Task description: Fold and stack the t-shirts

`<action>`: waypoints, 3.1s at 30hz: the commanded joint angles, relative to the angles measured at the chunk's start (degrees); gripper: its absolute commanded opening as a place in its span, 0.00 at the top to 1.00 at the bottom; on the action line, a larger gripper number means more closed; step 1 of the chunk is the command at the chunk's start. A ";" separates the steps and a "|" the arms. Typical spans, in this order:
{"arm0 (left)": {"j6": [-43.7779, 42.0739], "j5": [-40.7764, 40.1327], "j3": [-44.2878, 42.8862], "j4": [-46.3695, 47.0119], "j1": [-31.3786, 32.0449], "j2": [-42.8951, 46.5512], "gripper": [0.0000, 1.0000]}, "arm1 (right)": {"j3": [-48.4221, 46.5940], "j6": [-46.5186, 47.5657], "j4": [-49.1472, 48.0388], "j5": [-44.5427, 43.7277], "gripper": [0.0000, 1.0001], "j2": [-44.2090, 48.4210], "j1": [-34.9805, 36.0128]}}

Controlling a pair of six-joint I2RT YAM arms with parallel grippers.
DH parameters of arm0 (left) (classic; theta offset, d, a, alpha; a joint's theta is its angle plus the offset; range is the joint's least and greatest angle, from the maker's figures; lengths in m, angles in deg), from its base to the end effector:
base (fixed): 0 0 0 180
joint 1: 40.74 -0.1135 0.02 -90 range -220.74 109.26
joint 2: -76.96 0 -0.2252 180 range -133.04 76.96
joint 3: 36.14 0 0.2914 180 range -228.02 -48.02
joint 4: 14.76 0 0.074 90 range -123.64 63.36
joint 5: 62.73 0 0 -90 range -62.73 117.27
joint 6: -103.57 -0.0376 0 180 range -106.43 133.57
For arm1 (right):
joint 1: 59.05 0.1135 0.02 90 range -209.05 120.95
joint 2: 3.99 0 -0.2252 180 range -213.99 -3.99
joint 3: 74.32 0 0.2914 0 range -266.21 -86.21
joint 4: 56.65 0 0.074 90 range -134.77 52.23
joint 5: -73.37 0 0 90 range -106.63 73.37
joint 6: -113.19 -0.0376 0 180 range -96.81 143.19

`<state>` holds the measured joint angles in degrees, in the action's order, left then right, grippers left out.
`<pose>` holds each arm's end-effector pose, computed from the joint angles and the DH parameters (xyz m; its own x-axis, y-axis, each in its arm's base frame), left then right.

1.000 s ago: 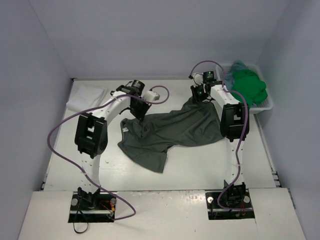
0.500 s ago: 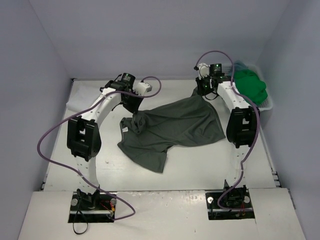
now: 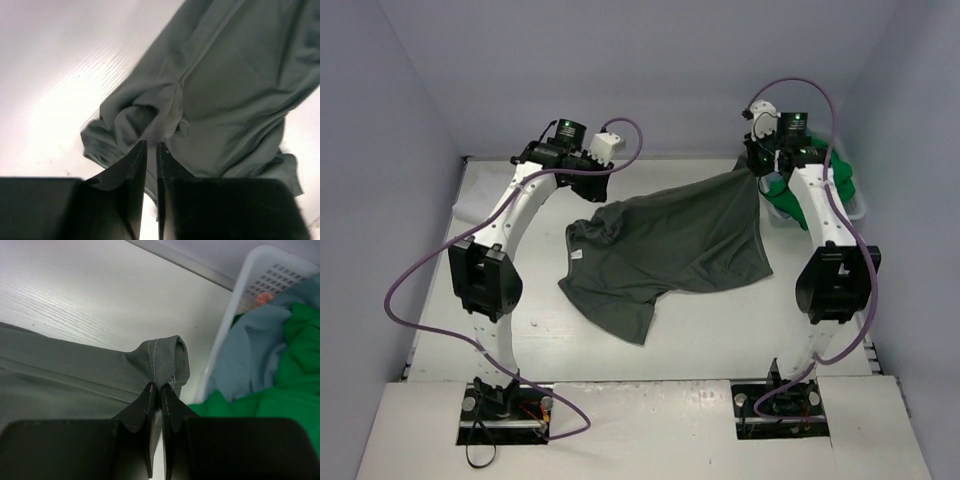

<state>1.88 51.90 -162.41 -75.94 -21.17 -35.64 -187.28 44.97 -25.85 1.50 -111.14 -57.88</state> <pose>0.4308 -0.1698 0.3105 -0.5650 0.3963 -0.7237 0.6987 0.6964 -0.1641 0.4754 0.0214 0.3118 -0.2804 -0.3584 -0.8905 -0.4366 0.8738 -0.2142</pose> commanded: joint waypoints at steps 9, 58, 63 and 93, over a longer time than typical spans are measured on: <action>2.37 14.59 -5.50 -3.26 3.97 -5.44 0.53 | 4.75 1.51 -1.51 -1.17 1.00 7.48 -0.91; 1.22 0.50 -8.22 9.84 4.42 -20.56 0.57 | 8.35 -0.95 -2.39 4.19 1.00 5.55 -0.91; 0.79 1.13 -8.48 8.34 4.51 -21.44 0.58 | 8.18 -0.95 -2.39 4.37 1.00 5.55 -0.91; 0.78 -6.16 -6.99 10.54 4.25 -18.02 1.00 | 10.29 -0.95 -2.75 5.95 1.00 6.52 -0.99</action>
<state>3.13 48.03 -168.03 -66.21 -16.64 -60.56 -177.05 44.25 -26.10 6.00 -107.14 -59.00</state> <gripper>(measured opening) 0.003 0.028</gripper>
